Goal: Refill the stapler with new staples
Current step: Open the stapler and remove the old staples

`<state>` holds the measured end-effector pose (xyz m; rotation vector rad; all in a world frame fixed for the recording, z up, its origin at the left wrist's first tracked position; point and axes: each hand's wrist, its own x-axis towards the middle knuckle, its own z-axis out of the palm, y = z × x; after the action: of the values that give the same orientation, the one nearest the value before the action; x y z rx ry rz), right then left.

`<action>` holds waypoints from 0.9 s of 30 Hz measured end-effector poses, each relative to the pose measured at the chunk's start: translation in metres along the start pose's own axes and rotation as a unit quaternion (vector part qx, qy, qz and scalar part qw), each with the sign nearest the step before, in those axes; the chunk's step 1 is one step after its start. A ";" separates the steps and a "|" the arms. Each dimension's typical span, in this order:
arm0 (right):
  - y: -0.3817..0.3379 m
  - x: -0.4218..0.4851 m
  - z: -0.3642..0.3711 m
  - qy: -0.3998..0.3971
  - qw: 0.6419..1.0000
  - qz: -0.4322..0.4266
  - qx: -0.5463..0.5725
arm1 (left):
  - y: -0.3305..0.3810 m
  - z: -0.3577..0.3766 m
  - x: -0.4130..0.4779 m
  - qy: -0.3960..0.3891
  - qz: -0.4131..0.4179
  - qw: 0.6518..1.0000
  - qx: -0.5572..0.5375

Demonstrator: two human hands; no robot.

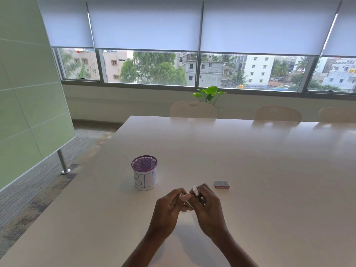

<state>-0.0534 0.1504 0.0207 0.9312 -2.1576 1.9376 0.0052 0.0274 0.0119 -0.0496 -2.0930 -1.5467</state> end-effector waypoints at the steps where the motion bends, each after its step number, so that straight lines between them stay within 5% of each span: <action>1: 0.001 -0.001 0.001 0.006 1.000 -0.005 -0.012 | 0.000 0.001 0.000 -0.002 -0.002 1.000 0.004; 7: 0.001 0.015 -0.009 0.126 0.991 0.036 0.024 | -0.010 0.003 0.000 0.056 -0.084 0.991 -0.089; 13: 0.003 0.018 -0.018 0.093 0.984 0.076 0.133 | -0.008 0.002 0.001 0.049 -0.113 0.974 -0.189; 19: -0.001 0.025 -0.023 0.106 0.887 0.181 0.410 | -0.010 -0.008 -0.003 -0.080 -0.179 0.923 -0.330; 23: -0.001 0.020 -0.013 0.070 0.872 0.230 0.427 | -0.004 0.003 -0.004 -0.141 -0.224 0.899 -0.348; 27: 0.001 0.017 -0.011 0.024 0.876 0.259 0.406 | -0.004 0.010 -0.002 -0.127 -0.233 0.919 -0.291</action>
<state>-0.0708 0.1542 0.0300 0.3259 -1.6304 3.1986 0.0020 0.0357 0.0057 0.0428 -1.8262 -2.5388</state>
